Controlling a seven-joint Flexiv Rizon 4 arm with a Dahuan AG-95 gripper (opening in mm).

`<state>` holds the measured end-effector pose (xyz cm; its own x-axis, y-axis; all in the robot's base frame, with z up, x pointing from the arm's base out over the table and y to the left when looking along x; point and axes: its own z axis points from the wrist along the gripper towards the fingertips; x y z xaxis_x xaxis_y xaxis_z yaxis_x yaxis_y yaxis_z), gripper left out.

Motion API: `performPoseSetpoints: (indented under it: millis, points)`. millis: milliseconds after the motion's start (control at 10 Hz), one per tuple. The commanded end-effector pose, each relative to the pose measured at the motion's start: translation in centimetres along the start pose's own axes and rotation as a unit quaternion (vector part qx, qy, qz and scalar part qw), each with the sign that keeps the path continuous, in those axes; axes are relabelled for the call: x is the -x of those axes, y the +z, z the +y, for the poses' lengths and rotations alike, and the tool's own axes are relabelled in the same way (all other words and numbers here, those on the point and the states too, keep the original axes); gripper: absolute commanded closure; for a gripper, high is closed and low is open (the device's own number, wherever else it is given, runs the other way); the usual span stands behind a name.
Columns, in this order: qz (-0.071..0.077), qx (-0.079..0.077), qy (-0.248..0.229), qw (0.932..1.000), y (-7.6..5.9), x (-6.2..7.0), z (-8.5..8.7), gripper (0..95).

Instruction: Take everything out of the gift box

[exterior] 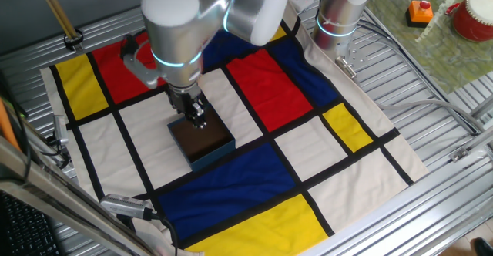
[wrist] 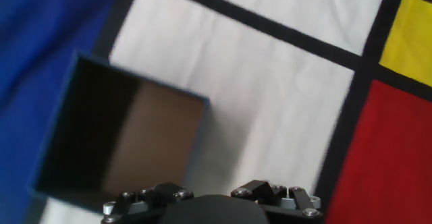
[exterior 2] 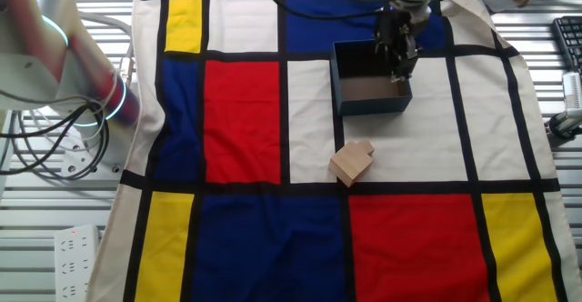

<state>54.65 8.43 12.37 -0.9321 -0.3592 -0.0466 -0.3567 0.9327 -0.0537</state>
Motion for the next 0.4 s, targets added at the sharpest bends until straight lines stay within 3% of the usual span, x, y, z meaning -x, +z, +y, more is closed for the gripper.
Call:
performPoseSetpoints:
  millis: [100, 400]
  points:
    - [0.001, 0.008, -0.01, 0.9999, -0.07, -0.03, 0.11, 38.0]
    - [0.002, 0.01, -0.017, 0.9998, -0.15, -0.02, 0.2, 38.0]
